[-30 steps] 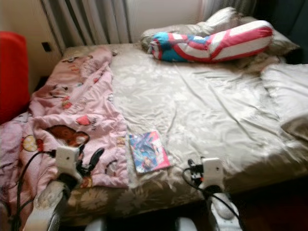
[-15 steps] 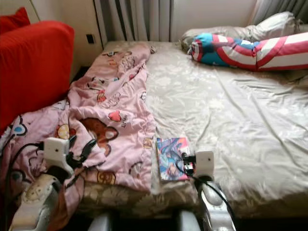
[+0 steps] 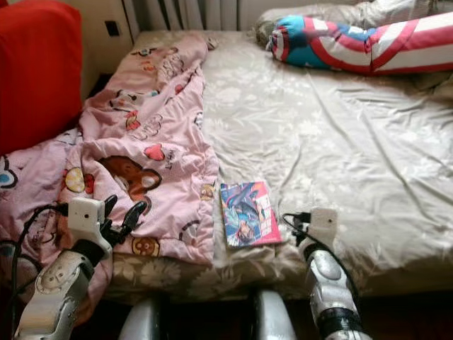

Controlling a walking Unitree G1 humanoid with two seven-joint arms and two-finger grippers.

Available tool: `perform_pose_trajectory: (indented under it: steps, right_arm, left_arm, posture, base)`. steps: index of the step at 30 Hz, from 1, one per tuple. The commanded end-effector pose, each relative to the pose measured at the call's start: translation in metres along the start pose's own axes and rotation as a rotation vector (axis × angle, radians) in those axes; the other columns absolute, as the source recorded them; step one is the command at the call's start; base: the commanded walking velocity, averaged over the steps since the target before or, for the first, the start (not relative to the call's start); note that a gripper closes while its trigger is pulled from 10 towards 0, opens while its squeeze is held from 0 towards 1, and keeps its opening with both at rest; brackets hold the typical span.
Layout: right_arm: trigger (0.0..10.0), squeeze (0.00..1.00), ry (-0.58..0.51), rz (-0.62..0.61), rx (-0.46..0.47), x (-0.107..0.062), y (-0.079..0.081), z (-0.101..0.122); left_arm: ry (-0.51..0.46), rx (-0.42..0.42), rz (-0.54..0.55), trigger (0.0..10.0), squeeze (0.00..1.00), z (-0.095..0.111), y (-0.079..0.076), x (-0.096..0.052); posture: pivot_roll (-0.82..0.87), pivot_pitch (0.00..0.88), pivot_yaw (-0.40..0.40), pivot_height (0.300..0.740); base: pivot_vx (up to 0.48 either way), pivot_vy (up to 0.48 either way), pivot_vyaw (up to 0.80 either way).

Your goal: Clean up the room

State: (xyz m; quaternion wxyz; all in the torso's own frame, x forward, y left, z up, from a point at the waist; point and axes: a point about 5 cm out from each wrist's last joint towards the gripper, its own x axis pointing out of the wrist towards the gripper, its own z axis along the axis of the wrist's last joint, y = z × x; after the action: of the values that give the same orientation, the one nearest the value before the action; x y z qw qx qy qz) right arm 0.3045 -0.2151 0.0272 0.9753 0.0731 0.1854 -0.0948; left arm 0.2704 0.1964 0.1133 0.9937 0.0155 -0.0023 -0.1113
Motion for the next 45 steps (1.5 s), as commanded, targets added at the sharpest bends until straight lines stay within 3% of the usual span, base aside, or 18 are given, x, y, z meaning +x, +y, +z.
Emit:
perform_pose_trajectory:
  steps: [1, 5, 6, 7, 17, 18, 19, 28, 42, 43, 44, 45]
  right_arm:
    - [10.0, 0.00, 0.019, -0.030, 0.050, 0.000, -0.005, -0.003]
    - [10.0, 0.00, 0.039, -0.028, 0.091, 0.004, -0.004, -0.003]
    - [10.0, 0.98, 0.037, -0.026, 0.125, 0.006, -0.003, -0.002]
    - [10.0, 1.00, 0.030, -0.018, 0.147, 0.007, -0.001, 0.000]
    - [10.0, 1.00, -0.044, 0.042, 0.273, 0.013, 0.011, 0.015]
    - [10.0, 0.58, -0.051, 0.051, 0.289, 0.013, 0.012, 0.016]
    - [10.0, 0.00, -0.051, 0.067, 0.318, 0.014, 0.015, 0.017]
    - [10.0, 0.00, -0.041, 0.124, 0.324, 0.017, 0.032, 0.022]
    - [10.0, 0.00, -0.057, 0.099, 0.328, 0.017, 0.026, 0.022]
    - [1.4, 0.00, -0.045, 0.101, 0.326, 0.016, 0.028, 0.018]
    - [0.0, 0.00, -0.042, 0.105, 0.324, 0.016, 0.029, 0.016]
    - [0.0, 0.00, -0.040, 0.109, 0.321, 0.015, 0.030, 0.015]
  left_arm:
    - [0.005, 0.009, -0.016, 10.0, 0.00, 0.003, -0.003, -0.003]
    - [0.015, 0.010, -0.031, 10.0, 0.00, 0.003, -0.005, -0.003]
    - [0.019, 0.015, -0.039, 10.0, 0.00, 0.004, -0.005, -0.004]
    - [0.021, 0.019, -0.042, 10.0, 0.00, 0.005, -0.005, -0.004]
    - [0.033, 0.054, -0.026, 10.0, 0.00, 0.013, 0.002, -0.016]
    - [0.034, 0.056, -0.023, 10.0, 0.00, 0.014, 0.002, -0.018]
    - [0.036, 0.059, -0.020, 10.0, 0.00, 0.015, 0.003, -0.019]
    - [0.043, 0.066, -0.005, 10.0, 0.00, 0.021, 0.004, -0.025]
    - [0.072, 0.067, 0.006, 10.0, 0.00, 0.018, 0.004, -0.033]
    - [0.075, 0.071, 0.005, 10.0, 0.00, 0.018, 0.004, -0.033]
    - [0.075, 0.071, 0.004, 10.0, 0.00, 0.018, 0.004, -0.033]
    - [0.076, 0.071, 0.003, 10.0, 0.00, 0.018, 0.004, -0.033]
  posture:
    - [0.04, 0.207, 0.019, 0.595]
    - [0.05, 0.228, 0.038, 0.595]
    - [0.05, 0.239, 0.046, 0.595]
    - [0.06, 0.242, 0.046, 0.595]
    - [0.10, 0.322, 0.065, 0.595]
    - [0.11, 0.333, 0.068, 0.595]
    - [0.11, 0.344, 0.070, 0.595]
    - [0.14, 0.372, 0.075, 0.595]
    - [0.15, 0.358, 0.073, 0.595]
    - [0.15, 0.358, 0.073, 0.595]
    - [0.15, 0.358, 0.073, 0.595]
    - [0.15, 0.358, 0.073, 0.595]
  base:
    - [0.000, 0.000, 0.00]
    - [0.000, 0.000, 0.00]
    - [0.000, 0.000, 0.00]
    - [0.000, 0.000, 0.00]
    - [0.000, 0.000, 0.00]
    - [0.000, 0.000, 0.00]
    - [0.000, 0.000, 0.00]
    - [0.000, 0.000, 0.00]
    - [0.000, 0.000, 0.00]
    - [0.000, 0.000, 0.00]
    - [0.000, 0.000, 0.00]
    - [0.000, 0.000, 0.00]
